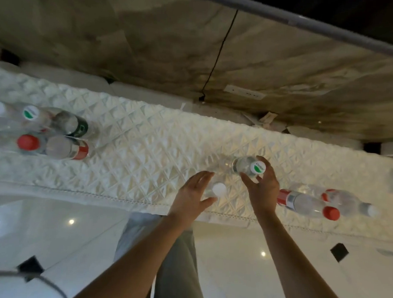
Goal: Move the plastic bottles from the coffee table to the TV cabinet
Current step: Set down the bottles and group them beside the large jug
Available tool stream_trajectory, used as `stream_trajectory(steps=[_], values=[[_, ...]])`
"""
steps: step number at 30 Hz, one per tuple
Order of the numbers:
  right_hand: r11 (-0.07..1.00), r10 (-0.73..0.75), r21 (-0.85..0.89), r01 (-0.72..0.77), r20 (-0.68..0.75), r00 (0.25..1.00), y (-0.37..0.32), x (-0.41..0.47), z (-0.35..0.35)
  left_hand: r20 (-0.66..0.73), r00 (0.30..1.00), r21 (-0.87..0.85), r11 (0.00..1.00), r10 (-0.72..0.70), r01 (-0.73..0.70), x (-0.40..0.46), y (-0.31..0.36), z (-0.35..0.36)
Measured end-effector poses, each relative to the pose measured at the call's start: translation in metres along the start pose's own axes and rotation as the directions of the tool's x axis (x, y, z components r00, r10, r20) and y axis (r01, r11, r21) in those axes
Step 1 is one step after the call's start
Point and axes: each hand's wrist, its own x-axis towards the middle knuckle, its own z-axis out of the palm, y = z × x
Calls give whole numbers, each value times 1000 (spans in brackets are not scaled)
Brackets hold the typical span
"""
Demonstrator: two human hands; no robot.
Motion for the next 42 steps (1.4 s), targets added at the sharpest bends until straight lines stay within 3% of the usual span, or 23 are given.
stream_trajectory(steps=[9, 17, 25, 33, 38, 42], values=[[999, -32, 36, 27, 134, 990, -79, -22, 31, -206, 978, -73, 997, -17, 2, -21, -21, -63], [985, -144, 138, 104, 322, 936, -174, -21, 89, -418, 890, -30, 982, -180, 184, -47, -63, -139], [921, -371, 130, 366, 577, 728, -238, -9, 151, -636, 680, -112, 915, -365, 387, -63, -87, -171], [795, -494, 172, 582, 739, 457, -274, 11, 210, -749, 359, -352, 793, -557, 497, -60, -114, -164], [737, -499, 186, 650, 799, 336, -276, 24, 231, -752, 281, -428, 766, -596, 480, -50, -127, -156], [701, -515, 200, 684, 806, 292, -269, 27, 237, -762, 282, -423, 777, -583, 466, -50, -133, -148]])
